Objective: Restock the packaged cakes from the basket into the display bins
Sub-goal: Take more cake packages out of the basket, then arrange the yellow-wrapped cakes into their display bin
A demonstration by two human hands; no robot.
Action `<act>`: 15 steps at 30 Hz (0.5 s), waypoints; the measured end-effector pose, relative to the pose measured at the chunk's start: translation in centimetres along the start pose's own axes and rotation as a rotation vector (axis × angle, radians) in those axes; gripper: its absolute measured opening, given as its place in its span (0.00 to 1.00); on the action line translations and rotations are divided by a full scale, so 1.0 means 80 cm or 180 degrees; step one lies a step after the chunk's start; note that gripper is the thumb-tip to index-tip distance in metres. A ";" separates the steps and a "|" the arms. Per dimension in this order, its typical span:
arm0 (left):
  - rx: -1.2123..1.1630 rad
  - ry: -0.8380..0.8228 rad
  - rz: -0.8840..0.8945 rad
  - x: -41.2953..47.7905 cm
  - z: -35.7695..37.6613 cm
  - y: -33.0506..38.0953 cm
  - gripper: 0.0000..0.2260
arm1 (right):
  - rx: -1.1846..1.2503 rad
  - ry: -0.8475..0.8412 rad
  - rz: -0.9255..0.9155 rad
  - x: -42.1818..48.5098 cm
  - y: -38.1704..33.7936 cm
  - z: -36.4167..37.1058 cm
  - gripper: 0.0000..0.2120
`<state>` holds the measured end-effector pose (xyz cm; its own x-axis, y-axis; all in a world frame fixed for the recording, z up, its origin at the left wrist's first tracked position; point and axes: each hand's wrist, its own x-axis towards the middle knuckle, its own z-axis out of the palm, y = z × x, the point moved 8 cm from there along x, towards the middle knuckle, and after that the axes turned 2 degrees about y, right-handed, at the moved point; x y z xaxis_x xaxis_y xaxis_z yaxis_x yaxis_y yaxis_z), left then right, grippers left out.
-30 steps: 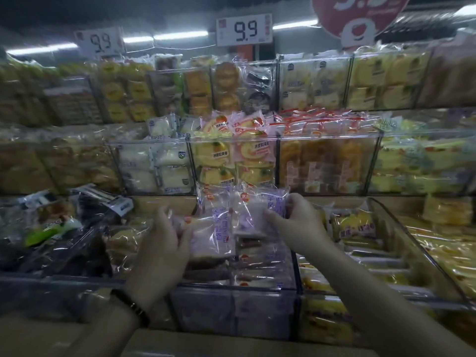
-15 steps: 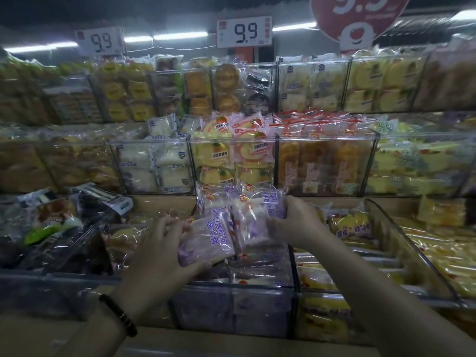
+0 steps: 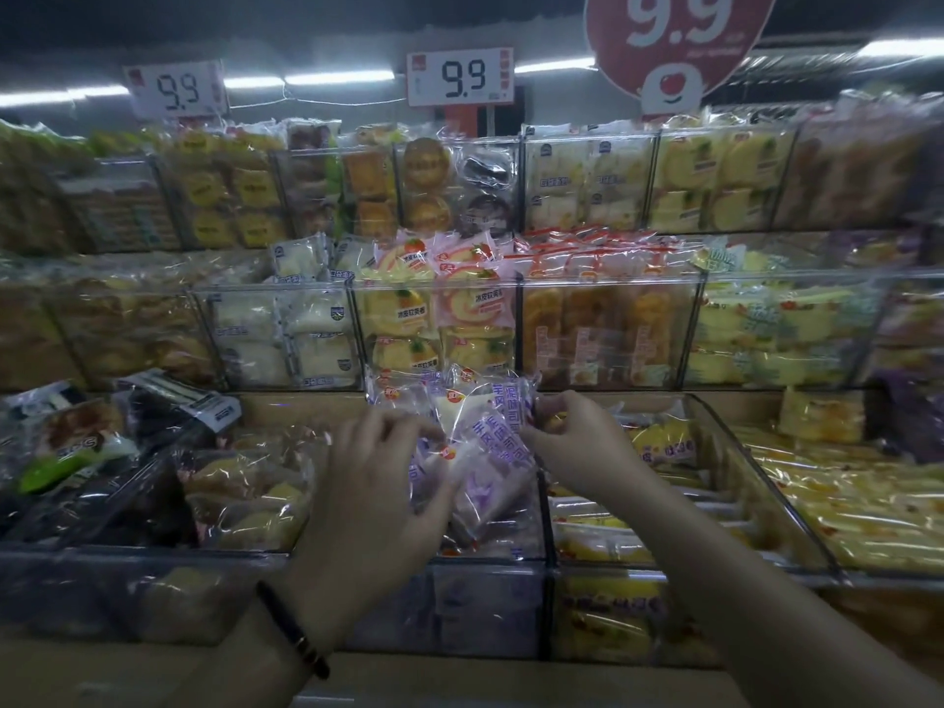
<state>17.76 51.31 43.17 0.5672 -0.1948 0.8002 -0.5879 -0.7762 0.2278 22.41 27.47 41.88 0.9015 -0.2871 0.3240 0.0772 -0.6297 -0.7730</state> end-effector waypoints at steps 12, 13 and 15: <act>-0.2064 -0.1057 -0.0011 0.017 0.091 0.185 0.06 | 0.0485 0.0041 0.0063 -0.067 0.036 -0.125 0.04; -0.2199 -0.1160 -0.0041 0.017 0.097 0.201 0.06 | 0.0506 0.0066 0.0065 -0.076 0.040 -0.143 0.04; -0.2381 -0.1396 0.0012 0.014 0.108 0.239 0.07 | 0.0552 0.0097 0.0125 -0.096 0.056 -0.184 0.04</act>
<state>12.14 31.09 43.65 0.6452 -0.5297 0.5506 -0.7278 -0.2067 0.6539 9.59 16.27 43.97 0.8921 -0.3323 0.3061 0.1170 -0.4846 -0.8669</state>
